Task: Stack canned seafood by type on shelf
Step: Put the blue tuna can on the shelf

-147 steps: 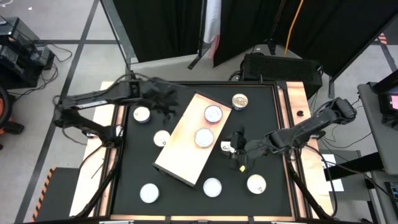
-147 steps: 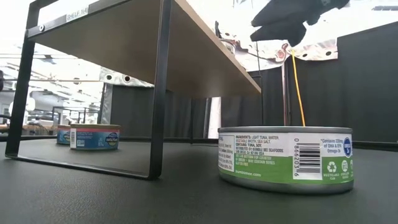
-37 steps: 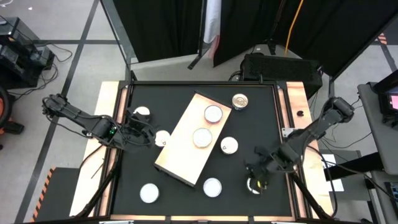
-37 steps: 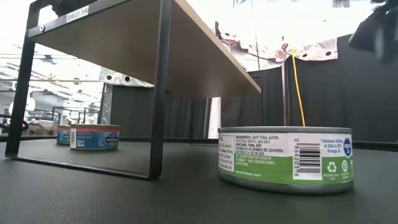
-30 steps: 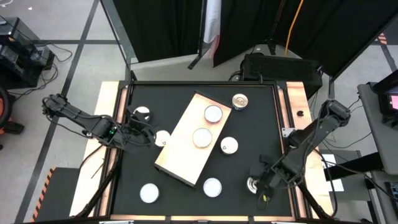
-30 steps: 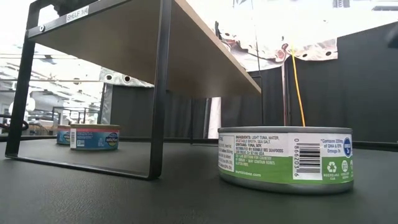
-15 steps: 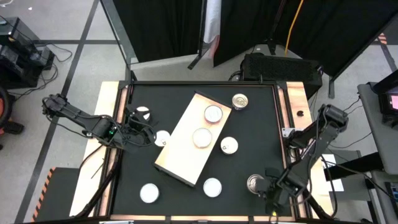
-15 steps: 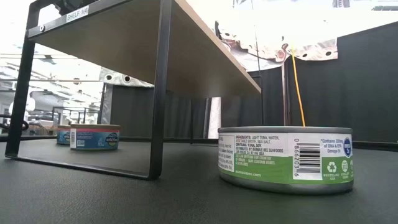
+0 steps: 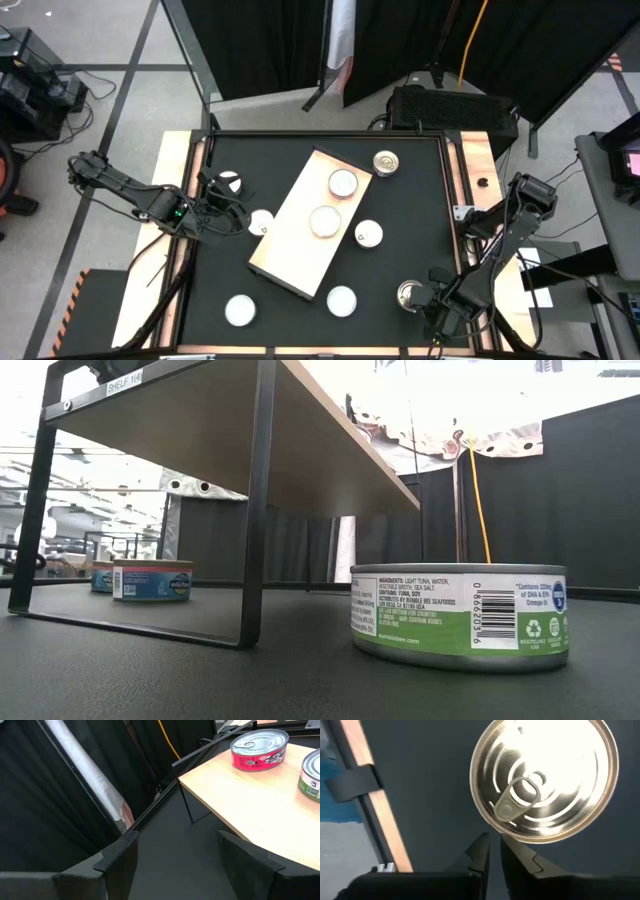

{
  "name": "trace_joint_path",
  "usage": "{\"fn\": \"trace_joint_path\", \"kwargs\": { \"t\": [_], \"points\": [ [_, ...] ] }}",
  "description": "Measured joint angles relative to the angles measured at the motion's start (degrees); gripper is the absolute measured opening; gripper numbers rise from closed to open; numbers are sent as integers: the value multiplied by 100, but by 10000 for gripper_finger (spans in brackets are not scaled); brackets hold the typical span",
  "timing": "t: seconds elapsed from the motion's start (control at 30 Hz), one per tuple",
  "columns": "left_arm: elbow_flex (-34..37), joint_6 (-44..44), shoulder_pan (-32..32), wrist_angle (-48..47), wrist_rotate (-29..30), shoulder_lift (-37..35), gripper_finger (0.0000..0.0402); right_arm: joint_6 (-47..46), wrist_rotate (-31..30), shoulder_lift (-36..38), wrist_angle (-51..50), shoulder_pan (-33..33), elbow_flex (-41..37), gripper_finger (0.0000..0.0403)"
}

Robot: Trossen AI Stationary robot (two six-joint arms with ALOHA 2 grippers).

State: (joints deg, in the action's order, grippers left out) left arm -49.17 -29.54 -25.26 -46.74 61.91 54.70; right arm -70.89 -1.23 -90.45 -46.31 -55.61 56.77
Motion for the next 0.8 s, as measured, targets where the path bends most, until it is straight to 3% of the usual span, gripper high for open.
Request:
{"fn": "trace_joint_path", "kwargs": {
  "t": [0.47, 0.8],
  "points": [
    [0, 0, -2, -1, -2, 0, 269, -297, 176, -197, 149, -87, 189, 8],
    [0, 0, 0, 0, -4, 0, 269, -535, -548, -210, -730, -184, 546, 8]
  ]
}}
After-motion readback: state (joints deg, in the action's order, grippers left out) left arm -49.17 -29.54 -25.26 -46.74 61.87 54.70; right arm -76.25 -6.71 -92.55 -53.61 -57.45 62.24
